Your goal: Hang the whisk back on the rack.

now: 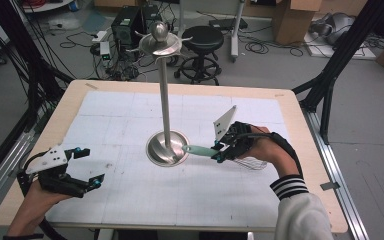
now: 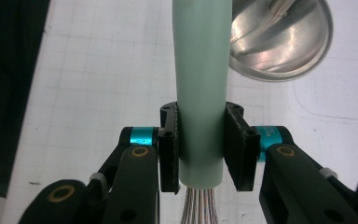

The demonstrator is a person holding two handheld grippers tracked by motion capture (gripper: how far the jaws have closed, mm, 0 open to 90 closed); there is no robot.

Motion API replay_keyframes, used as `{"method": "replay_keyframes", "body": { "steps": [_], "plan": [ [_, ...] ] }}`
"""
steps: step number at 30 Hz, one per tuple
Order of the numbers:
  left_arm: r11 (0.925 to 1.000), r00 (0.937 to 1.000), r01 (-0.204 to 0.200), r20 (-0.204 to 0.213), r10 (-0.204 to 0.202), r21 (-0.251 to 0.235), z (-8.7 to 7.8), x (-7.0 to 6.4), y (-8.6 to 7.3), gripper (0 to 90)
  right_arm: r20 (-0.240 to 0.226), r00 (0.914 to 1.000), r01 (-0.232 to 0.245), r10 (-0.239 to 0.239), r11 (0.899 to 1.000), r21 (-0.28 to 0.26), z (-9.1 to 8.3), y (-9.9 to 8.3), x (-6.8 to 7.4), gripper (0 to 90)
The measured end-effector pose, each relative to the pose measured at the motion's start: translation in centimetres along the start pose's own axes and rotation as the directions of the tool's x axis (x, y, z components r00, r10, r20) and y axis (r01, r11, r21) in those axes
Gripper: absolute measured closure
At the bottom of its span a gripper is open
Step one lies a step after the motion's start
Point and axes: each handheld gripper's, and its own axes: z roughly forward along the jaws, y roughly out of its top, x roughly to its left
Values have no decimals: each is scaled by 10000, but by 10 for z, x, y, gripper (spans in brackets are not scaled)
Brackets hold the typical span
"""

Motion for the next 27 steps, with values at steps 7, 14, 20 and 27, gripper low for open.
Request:
{"method": "replay_keyframes", "body": {
  "steps": [7, 14, 20, 27],
  "plan": [
    [10000, 10000, 6, -18, -6, 21, 0, -1, 0, 17, 169, 9997, -177, 191, 9965, -820, -22, -6, 6, 697],
    [10000, 10000, 1, -3, -1, 24, 1, -1, 0, 17, 272, 9991, -283, 332, 9860, -1641, -40, -9, 10, 697],
    [10000, 10000, 24, -3, -24, 14, 0, -1, 0, 17, 272, 9988, -334, 400, 9767, -2120, -53, -9, 12, 697],
    [10000, 10000, 27, -4, -27, -30, 0, 0, 1, 17, 182, 9982, -497, 571, 9583, -2813, -69, -9, 13, 696]
  ]
}}
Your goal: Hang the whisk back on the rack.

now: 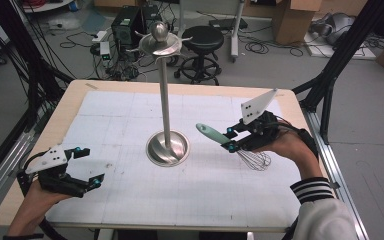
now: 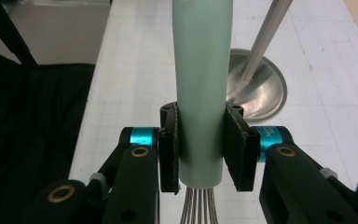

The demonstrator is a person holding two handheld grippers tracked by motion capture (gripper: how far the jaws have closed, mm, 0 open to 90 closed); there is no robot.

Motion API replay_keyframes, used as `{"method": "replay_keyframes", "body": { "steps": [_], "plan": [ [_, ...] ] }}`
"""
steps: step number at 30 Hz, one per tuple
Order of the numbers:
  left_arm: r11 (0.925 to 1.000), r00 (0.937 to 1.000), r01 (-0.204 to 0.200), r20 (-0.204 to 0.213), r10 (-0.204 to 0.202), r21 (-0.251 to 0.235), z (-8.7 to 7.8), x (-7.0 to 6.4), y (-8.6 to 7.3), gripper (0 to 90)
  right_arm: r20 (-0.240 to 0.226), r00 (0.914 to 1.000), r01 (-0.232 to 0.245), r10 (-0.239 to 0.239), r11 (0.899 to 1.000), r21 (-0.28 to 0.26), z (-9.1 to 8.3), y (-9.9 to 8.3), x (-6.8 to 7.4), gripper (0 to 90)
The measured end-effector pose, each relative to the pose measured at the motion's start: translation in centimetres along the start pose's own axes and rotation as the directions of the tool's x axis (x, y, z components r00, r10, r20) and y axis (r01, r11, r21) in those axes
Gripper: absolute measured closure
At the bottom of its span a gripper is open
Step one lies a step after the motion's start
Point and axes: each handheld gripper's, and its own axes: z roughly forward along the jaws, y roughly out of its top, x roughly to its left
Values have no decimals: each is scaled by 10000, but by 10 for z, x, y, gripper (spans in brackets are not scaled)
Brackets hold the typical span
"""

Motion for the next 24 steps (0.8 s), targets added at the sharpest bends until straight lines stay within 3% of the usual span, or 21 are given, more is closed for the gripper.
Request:
{"method": "replay_keyframes", "body": {
  "steps": [8, 24],
  "plan": [
    [10000, 10000, -11, 22, 11, -50, -1, 0, 1, 17, 69, 9999, -145, 148, 9992, -370, -15, 12, -2, 696],
    [10000, 10000, -25, 36, 25, -22, -2, 0, 2, 17, 138, 9998, -116, 138, 9880, -1539, -42, 51, -8, 697]
  ]
}}
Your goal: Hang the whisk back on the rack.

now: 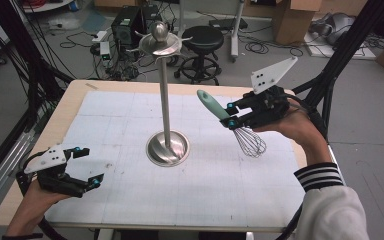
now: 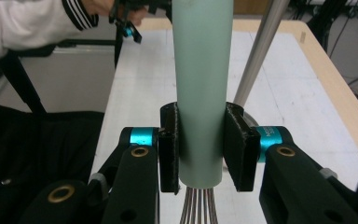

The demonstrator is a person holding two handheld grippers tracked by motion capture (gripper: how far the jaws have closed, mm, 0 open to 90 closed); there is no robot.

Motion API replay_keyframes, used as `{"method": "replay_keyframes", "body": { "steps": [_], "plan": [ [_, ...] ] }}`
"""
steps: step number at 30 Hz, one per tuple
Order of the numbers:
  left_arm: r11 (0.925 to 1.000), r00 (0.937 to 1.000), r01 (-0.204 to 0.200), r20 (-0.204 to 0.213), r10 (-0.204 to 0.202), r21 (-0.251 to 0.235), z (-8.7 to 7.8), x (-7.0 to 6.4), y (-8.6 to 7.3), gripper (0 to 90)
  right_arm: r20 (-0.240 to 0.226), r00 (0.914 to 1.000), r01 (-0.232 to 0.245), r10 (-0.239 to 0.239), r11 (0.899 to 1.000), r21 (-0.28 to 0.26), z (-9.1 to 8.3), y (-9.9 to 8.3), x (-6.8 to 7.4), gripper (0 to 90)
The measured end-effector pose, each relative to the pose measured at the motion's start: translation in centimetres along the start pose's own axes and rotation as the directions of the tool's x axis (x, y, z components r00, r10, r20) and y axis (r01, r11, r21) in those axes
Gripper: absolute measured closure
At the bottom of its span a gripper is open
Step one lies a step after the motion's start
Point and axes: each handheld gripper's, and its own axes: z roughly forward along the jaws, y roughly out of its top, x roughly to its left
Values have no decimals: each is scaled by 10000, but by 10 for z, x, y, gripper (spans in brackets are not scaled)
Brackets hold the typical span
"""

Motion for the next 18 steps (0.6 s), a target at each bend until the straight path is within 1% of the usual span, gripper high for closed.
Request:
{"method": "replay_keyframes", "body": {
  "steps": [4, 5, 8, 9, 11, 15, 16, 18],
  "plan": [
    [10000, 10000, 6, 9, -6, -57, -1, 0, 1, 17, 1, 10000, -59, 59, 9997, -222, -1, 6, -2, 697],
    [10000, 10000, -14, 27, 14, -74, -1, 0, 1, 17, -37, 10000, -27, 26, 9996, -281, -1, 7, -3, 697],
    [10000, 10000, -1, 44, 1, -87, -1, -1, 1, 17, -7, 10000, 32, -32, 9993, -375, -2, 12, -5, 696],
    [10000, 10000, 1, 54, -1, -66, -1, 0, 1, 17, 80, 10000, 39, -36, 9993, -361, -3, 15, -5, 696],
    [10000, 10000, 8, 54, -8, -47, -1, -1, 1, 17, 67, 9999, 94, -91, 9990, -426, -4, 19, -7, 696],
    [10000, 10000, 12, 67, -12, -48, -1, -1, 1, 17, 79, 9998, -167, 172, 9979, -622, -5, 28, -10, 696],
    [10000, 10000, 8, 84, -8, -58, -1, -1, 2, 17, 72, 10000, -47, 52, 9978, -664, -5, 30, -12, 696],
    [10000, 10000, 7, 99, -6, -55, -1, 0, 2, 17, 119, 9998, -125, 132, 9979, -633, -5, 34, -14, 696]
  ]
}}
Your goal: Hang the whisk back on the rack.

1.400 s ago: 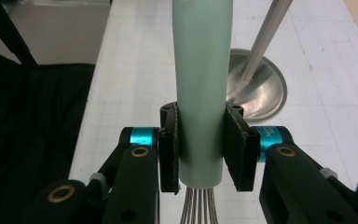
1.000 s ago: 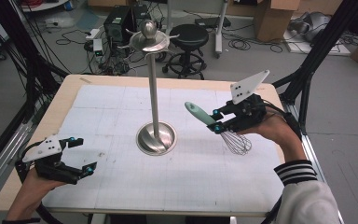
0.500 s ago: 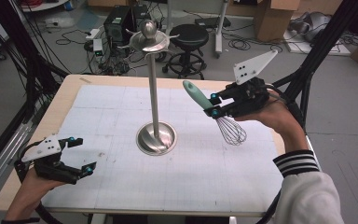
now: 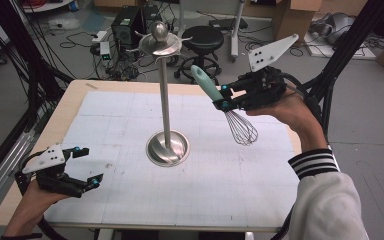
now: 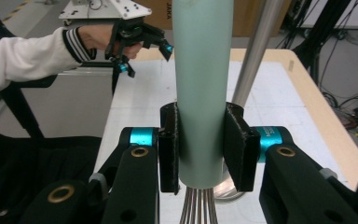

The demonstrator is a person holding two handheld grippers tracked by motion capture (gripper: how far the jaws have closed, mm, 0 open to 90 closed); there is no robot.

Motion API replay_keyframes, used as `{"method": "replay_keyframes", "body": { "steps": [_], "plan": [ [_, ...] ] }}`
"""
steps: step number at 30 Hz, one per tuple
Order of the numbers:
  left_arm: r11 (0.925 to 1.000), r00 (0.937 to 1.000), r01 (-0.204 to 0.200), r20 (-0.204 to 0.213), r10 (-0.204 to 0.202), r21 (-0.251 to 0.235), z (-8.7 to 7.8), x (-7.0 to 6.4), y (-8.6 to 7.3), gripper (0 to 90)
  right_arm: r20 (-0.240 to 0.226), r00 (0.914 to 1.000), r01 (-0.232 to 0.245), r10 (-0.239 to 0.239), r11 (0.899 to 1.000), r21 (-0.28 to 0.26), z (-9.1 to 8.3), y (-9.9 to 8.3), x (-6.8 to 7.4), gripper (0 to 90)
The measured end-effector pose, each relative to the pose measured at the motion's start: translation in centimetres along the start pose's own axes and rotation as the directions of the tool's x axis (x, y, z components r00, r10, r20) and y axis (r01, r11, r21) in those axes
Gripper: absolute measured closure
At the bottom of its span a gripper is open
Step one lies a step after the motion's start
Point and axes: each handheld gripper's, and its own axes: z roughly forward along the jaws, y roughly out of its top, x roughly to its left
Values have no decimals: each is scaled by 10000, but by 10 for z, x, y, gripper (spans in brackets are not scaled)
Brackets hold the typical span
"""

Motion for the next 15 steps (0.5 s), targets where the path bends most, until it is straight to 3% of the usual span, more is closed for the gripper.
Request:
{"method": "replay_keyframes", "body": {
  "steps": [15],
  "plan": [
    [10000, 10000, 7, 88, -7, -59, 0, 0, 1, 17, 342, 9994, 115, -110, 9998, -145, 4, 11, -14, 696]
  ]
}}
